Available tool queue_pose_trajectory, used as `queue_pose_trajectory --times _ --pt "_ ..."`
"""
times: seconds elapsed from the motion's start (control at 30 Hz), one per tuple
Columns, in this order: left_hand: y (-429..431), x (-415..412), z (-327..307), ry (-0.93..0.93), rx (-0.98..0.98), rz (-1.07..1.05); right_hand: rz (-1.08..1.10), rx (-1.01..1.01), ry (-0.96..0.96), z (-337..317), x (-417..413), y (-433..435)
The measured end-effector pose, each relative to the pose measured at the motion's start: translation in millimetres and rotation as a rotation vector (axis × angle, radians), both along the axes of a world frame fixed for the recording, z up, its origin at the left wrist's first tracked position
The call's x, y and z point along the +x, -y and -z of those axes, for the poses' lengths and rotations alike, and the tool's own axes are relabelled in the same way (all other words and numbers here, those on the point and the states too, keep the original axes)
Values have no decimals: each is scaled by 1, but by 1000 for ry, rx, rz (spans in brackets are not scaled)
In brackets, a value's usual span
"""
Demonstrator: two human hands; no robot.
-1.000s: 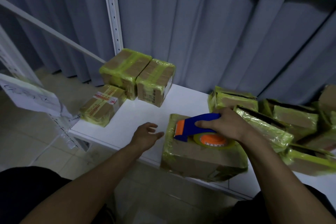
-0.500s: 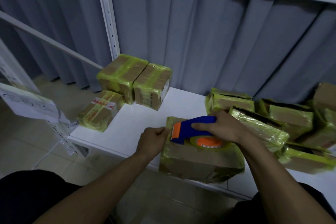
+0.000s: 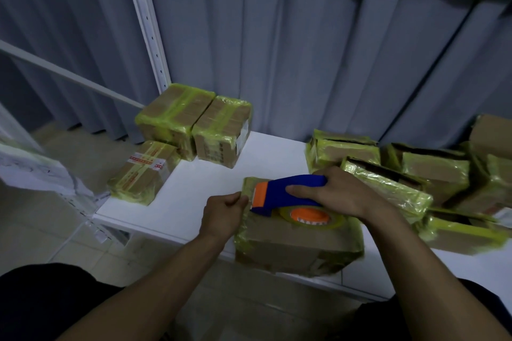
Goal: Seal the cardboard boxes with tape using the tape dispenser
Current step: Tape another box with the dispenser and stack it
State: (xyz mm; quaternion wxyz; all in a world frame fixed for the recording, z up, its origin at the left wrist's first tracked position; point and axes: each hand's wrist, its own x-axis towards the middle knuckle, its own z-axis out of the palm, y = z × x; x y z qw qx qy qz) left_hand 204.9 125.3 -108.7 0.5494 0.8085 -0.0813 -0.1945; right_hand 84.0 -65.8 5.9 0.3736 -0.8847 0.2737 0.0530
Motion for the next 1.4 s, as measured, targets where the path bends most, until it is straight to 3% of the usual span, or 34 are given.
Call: queue_pose_trajectory --times 0.33,0.5,0.63,0.7,0.77,1.03,1.23,1.4 --pt "-1 -1 4 -39 -39 -1 48 -97 -15 4 -18 16" --pt "-3 -7 9 182 55 75 50 -109 -55 6 -9 14" --pt "-10 -12 1 645 192 510 44 -103 -87 2 -5 16" --pt "-15 -12 -1 716 437 730 50 -103 -101 1 -3 17" --pt "-19 -10 -1 770 674 822 46 -104 -114 1 -1 18" --pt "-48 26 -21 760 873 905 -7 -65 -20 13 17 -9" --pt "-57 38 -17 706 730 882 -24 91 82 13 28 -23" --pt "-51 28 -3 717 677 788 -130 -5 195 22 26 -17"
